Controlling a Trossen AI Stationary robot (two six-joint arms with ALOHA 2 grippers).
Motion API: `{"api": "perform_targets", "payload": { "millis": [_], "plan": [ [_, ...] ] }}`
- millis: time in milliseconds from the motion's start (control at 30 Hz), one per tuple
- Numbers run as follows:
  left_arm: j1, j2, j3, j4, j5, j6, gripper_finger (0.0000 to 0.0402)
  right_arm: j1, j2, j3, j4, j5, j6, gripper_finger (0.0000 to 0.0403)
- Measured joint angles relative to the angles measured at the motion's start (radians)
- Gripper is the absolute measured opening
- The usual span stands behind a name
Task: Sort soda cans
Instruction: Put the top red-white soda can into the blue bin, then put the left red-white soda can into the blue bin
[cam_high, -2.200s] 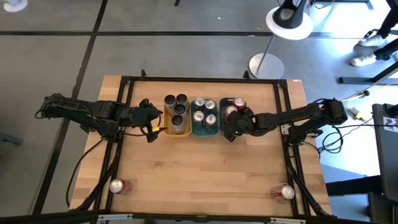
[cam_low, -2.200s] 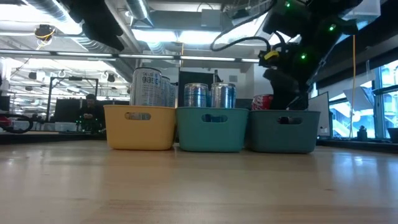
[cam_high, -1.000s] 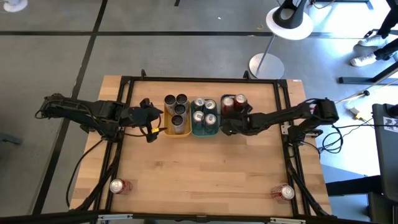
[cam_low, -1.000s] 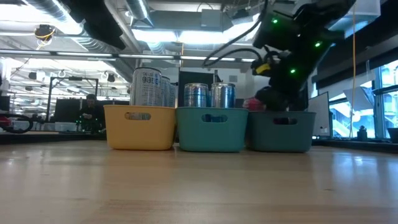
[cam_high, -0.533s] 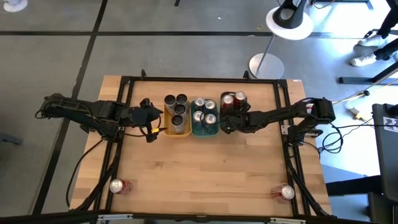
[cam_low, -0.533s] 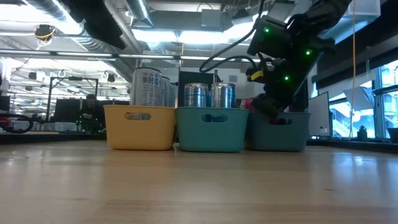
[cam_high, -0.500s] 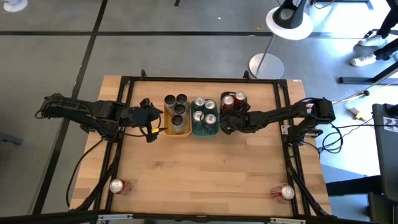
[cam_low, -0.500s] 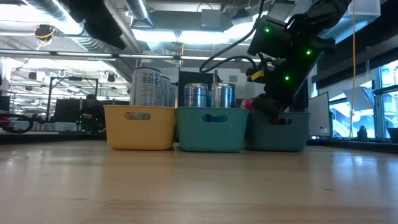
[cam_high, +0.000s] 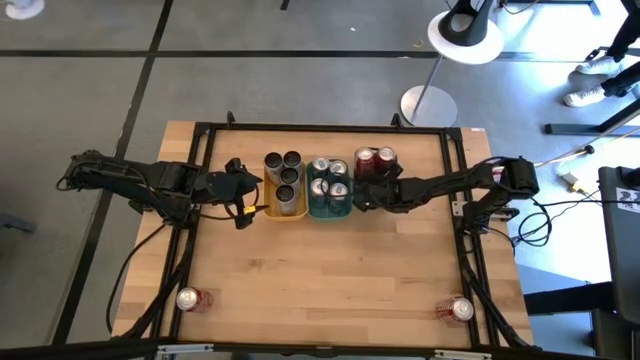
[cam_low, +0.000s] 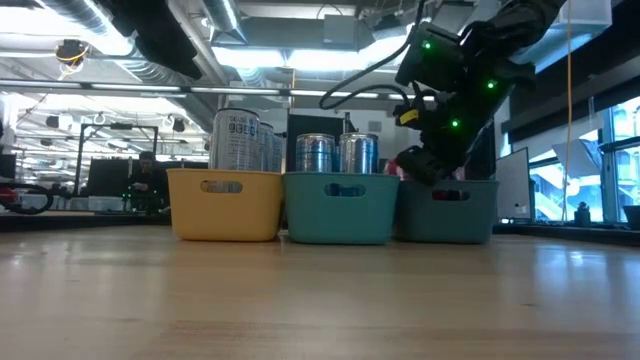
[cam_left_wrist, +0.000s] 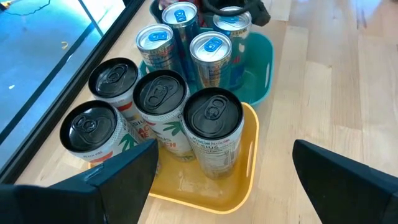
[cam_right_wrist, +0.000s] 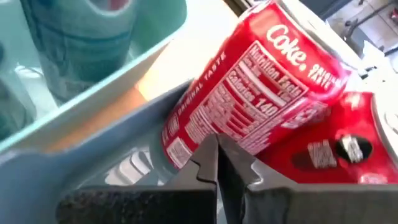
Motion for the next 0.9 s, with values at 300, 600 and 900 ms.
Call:
{"api": "perform_targets", "payload": {
  "millis": [300, 600, 900],
  "plan": [
    [0.0, 0.0, 0.0, -0.001, 0.006, 0.003, 0.0359, 0.008, 0.0, 0.006, 0.03, -0.076, -0.053, 0.0003],
    [-0.043, 0.0, 0.0, -0.007, 0.174, -0.005, 0.0359, 0.168, -0.077, 0.206, -0.155, -0.082, -0.024, 0.0003],
    [-0.15, 0.0, 0.0, 0.006, 0.155, -0.088, 0.0359, 0.339, -0.084, 0.294, -0.088, -0.084, -0.008, 0.0003]
  ]
}}
